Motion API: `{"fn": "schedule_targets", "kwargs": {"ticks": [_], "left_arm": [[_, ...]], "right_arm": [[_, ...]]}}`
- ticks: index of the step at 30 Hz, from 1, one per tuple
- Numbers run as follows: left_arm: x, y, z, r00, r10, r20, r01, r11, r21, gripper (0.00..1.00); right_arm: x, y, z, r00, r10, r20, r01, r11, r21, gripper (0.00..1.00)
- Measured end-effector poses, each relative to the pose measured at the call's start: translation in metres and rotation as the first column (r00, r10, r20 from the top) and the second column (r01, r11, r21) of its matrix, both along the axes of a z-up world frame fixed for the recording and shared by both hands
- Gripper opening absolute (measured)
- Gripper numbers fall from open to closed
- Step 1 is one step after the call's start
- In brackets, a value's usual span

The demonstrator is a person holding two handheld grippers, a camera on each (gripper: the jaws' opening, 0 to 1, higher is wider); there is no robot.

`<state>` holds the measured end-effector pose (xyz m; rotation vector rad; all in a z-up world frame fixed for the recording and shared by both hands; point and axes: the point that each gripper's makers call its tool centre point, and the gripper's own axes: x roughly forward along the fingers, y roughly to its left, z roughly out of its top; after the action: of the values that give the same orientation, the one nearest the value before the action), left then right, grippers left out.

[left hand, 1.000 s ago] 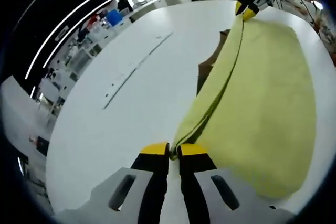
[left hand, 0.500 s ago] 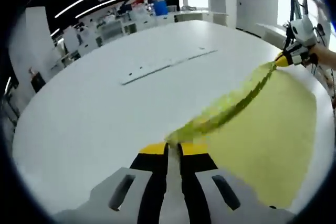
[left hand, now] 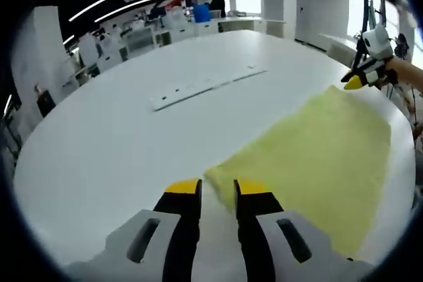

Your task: Fold the garment on the visible template until the final outline fits inside the template.

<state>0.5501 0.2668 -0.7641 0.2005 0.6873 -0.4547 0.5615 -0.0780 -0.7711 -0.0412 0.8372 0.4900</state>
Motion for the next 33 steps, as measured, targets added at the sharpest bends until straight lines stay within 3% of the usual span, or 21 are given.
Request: {"fn": "schedule_targets", "kwargs": {"ticks": [5,10,12,22,33], "left_arm": [[-0.018,-0.005,0.009,1.0,-0.01,-0.009,0.01,0.998,-0.057,0.32],[-0.038,-0.012,0.015,0.999,-0.03,-0.017,0.028,0.992,-0.123,0.4],[-0.046,-0.014,0.016,0.999,-0.035,-0.026,0.031,0.99,-0.14,0.41],[-0.084,-0.013,0.014,0.997,-0.07,-0.039,0.063,0.987,-0.151,0.49],[-0.122,-0.016,0.014,0.995,-0.09,-0.05,0.079,0.98,-0.185,0.51]], "right_arm": [[-0.019,0.006,0.01,0.999,0.042,-0.02,-0.042,0.999,0.011,0.49],[-0.037,0.012,0.018,0.996,0.081,-0.023,-0.081,0.996,0.023,0.53],[-0.047,0.016,0.021,0.991,0.131,-0.013,-0.13,0.991,0.028,0.52],[-0.092,0.016,0.027,0.982,0.185,-0.021,-0.184,0.982,0.032,0.53],[-0.135,0.013,0.022,0.977,0.209,-0.038,-0.208,0.978,0.032,0.53]]}}
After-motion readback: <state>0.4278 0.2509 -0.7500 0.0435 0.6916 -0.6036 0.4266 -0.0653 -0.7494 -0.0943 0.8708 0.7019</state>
